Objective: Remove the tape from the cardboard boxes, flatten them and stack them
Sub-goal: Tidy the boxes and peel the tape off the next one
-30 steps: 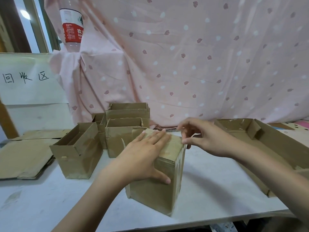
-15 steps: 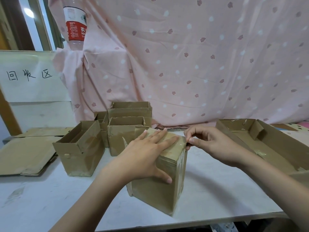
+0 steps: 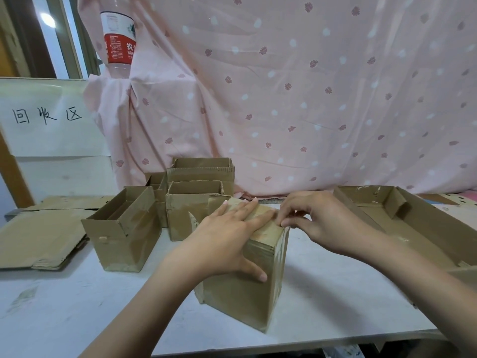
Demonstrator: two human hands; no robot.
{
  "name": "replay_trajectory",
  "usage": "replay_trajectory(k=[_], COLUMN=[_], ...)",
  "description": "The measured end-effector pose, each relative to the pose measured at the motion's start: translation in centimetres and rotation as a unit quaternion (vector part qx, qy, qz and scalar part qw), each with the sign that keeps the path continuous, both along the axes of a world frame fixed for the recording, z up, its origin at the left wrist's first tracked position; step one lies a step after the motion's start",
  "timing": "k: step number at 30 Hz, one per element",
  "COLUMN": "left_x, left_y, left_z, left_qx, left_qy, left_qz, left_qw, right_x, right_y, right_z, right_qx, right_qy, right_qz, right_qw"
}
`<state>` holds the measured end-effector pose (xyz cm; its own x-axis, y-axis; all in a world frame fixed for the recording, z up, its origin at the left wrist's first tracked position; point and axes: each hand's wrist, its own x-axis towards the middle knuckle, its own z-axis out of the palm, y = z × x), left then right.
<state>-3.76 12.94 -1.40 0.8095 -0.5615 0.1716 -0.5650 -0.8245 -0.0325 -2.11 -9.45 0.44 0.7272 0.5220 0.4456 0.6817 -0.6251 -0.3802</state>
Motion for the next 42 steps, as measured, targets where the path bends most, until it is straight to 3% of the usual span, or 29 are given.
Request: replay_trajectory(k=[4,7,10,13,15,19,23,26,29,31,33,36,39,42], left_x=[-0.1,-0.1,0.1,0.2,0.2,0.2,-0.1,-0.2,-0.2,-0.2,-0.2,-0.2,-0.4,-0.5], left_y=[0.3,0.2,0.1,0.0,0.0,-0.2,-0.5,-0.6,-1.0,-1.3,-1.7,-2.0,-2.2,-2.3], left_z=[0.0,-0.1,-0.2,-0.3,-0.4,-0.3,-0.3,-0.4,-0.4,-0.5,-0.6,-0.6,-0.5,-0.5], left_qx=[-0.007,0.001,-0.003,-0.005,-0.003,-0.003,-0.008,-0.016,-0.015,-0.013,-0.012,-0.009,-0.003,0.001], left_qy=[0.005,0.002,-0.002,0.000,-0.002,-0.005,-0.002,0.004,0.002,0.000,0.002,0.003,0.003,0.004], left_qz=[0.005,0.004,0.006,0.006,0.005,0.010,0.009,0.023,0.041,0.051,0.060,0.069,0.072,0.077], left_qw=[1.000,1.000,1.000,1.000,1.000,1.000,1.000,1.000,0.999,0.999,0.998,0.998,0.997,0.997], right_x=[-0.2,-0.5,-0.9,-1.7,-2.1,-2.3,-1.7,-2.0,-3.0,-4.0,-5.0,-5.7,-5.9,-6.2], right_y=[-0.9,-1.3,-0.7,-0.5,-0.3,-0.2,-0.8,-0.4,0.3,0.7,1.1,1.3,1.3,1.9], right_z=[-0.7,-1.4,-0.9,0.7,1.1,0.8,-0.1,-0.3,0.6,0.8,0.3,-0.9,-0.7,0.5], right_qx=[0.143,0.189,0.180,0.008,-0.083,0.016,0.097,0.133,0.111,-0.023,-0.119,-0.149,-0.146,-0.150], right_qy=[0.150,0.223,0.211,0.125,0.054,0.048,0.191,0.227,0.185,0.087,-0.018,-0.151,-0.174,-0.107], right_qz=[0.060,0.114,0.104,0.063,0.035,0.020,0.107,0.115,0.060,-0.014,-0.083,-0.120,-0.141,-0.148], right_qw=[0.976,0.950,0.955,0.990,0.994,0.999,0.971,0.958,0.975,0.996,0.989,0.970,0.964,0.972])
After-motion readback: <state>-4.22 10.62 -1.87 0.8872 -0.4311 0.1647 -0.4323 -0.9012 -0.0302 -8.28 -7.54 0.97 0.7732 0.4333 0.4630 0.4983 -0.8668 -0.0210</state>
